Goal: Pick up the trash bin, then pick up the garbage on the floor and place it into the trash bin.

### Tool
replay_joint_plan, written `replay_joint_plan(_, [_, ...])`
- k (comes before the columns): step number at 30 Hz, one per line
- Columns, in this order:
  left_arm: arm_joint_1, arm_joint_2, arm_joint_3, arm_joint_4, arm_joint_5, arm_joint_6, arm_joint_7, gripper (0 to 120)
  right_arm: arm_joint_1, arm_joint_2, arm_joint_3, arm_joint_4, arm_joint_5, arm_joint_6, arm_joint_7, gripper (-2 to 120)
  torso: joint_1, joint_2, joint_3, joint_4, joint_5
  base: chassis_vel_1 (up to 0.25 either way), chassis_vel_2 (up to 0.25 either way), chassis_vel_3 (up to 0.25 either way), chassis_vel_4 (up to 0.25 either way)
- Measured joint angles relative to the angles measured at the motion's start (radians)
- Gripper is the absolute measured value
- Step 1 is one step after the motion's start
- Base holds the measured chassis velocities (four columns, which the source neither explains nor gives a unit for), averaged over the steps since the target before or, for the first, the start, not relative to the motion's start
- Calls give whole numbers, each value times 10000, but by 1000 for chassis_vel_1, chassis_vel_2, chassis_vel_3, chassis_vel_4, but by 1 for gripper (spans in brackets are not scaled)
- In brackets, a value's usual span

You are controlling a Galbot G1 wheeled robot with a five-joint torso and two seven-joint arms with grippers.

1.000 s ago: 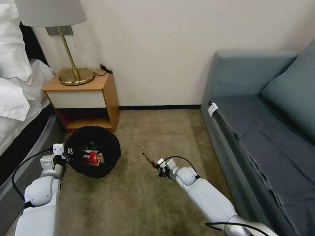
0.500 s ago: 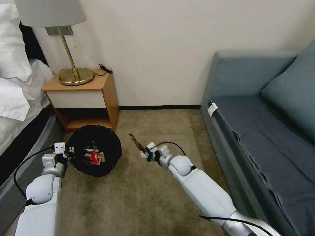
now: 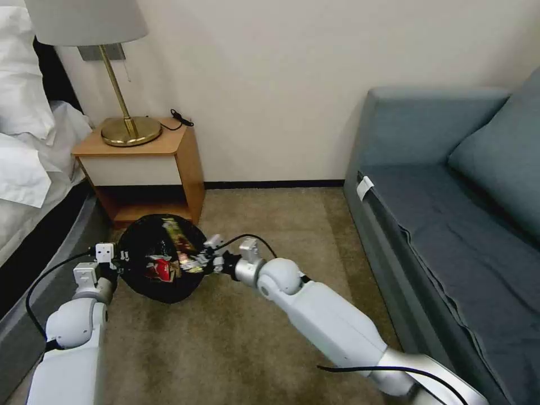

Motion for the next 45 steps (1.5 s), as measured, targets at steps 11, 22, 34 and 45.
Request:
replay_joint_plan(11, [16, -151, 40, -89, 52, 51, 11, 1, 244, 1209, -446, -1739, -403, 140, 1191, 14, 0, 0, 0, 1, 0, 0, 0, 0, 0])
replay_joint_plan(22, [94, -188, -1, -333, -52, 333, -420, 1, -105, 823, 157, -936, -975, 265, 1316, 59, 0, 0, 0, 0, 3, 0, 0, 0, 0])
replay_joint_plan(34, [388, -1110, -588, -1142, -3455, 1580, -2857, 1, -614, -997, 1882, 819, -1416, 312, 1146, 98, 0, 0, 0, -3, 5, 0, 0, 0, 0])
replay_joint_plan(45, [906, -1270, -1322, -1883, -7314, 3096, -5737, 1, -1334, -1635, 3011, 1239, -1465, 243, 870, 100, 0, 0, -1, -1, 5, 0, 0, 0, 0])
